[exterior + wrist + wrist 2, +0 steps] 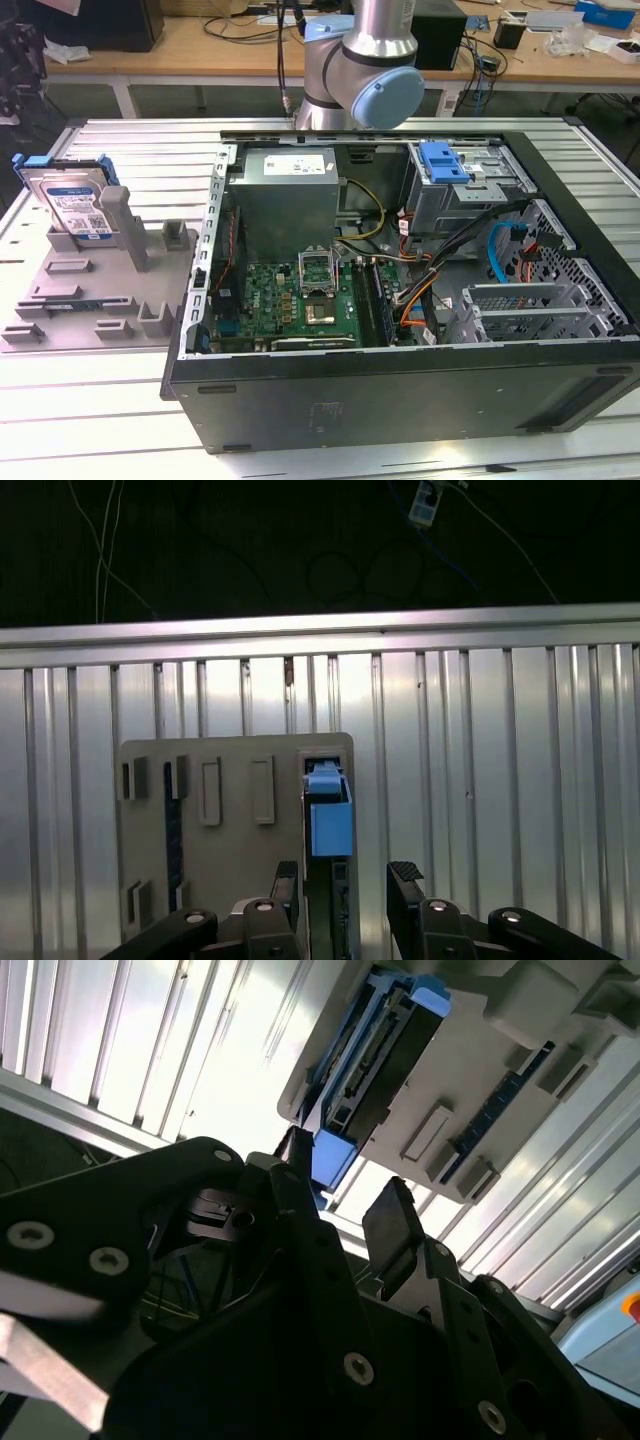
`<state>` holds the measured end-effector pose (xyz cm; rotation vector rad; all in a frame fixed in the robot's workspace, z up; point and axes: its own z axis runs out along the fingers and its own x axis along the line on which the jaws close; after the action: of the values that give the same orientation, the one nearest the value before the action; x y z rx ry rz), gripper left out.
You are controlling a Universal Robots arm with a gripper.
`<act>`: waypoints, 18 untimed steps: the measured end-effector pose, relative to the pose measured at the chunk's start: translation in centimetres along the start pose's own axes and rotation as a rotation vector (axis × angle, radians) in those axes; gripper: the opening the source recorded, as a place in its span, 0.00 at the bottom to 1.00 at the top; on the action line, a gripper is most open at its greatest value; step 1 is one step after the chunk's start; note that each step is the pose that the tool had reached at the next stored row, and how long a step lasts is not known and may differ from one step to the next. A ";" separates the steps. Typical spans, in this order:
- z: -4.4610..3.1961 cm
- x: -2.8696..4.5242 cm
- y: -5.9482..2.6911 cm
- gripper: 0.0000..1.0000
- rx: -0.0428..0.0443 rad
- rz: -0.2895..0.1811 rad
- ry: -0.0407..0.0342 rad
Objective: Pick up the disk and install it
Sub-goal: 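Pick up the disk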
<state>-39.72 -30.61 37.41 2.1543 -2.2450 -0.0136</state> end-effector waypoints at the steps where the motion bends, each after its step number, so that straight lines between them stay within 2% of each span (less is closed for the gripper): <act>1: 0.07 0.00 0.01 0.48 0.0000 0.000 0.0000; 18: 1.53 -0.01 0.15 0.48 -0.0001 0.000 0.0000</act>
<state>-39.91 -30.63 35.88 2.1542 -2.2449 -0.0136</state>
